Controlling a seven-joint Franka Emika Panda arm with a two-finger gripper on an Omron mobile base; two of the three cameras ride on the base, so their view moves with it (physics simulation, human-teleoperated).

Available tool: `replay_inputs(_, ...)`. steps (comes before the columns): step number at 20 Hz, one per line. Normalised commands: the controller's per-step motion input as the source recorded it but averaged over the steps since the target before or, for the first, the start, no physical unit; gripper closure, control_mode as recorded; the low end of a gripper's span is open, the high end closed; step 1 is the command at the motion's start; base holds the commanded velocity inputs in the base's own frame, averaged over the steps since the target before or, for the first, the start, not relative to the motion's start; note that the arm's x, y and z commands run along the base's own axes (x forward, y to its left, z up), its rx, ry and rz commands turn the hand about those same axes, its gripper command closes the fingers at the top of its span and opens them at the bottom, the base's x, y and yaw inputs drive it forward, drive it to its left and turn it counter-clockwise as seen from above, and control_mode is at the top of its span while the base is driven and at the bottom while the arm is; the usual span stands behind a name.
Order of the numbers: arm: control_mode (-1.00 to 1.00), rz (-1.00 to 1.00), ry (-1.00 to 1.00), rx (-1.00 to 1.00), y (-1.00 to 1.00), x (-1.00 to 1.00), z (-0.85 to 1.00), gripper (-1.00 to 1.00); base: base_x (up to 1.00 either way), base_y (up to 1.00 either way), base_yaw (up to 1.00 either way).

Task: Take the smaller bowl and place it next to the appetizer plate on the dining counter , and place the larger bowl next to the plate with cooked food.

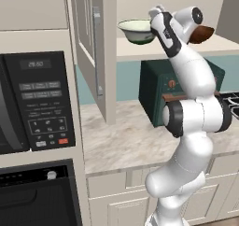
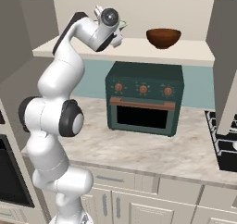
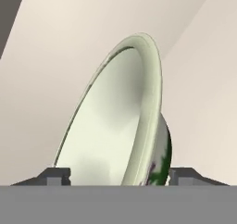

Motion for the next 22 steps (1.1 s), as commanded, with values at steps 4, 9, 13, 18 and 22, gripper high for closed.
replay_inputs(4,-1.0,-0.05,0.0,0.0,0.28,0.12,-0.55,1.0,0.0,0.0,0.0)
replay_inputs(9,-1.0,-0.17,0.0,0.07,0.09,0.04,-0.61,1.0,0.0,0.0,0.0)
replay_inputs(13,-1.0,-0.27,-0.02,0.23,-0.04,0.0,-0.16,1.0,0.0,0.0,0.0)
replay_inputs(18,-1.0,-0.28,-0.18,0.38,-0.15,-0.74,0.03,1.0,0.0,0.0,0.0)
replay_inputs(22,-1.0,-0.1,-0.11,0.3,-0.01,-1.0,0.04,1.0,0.0,0.0,0.0)
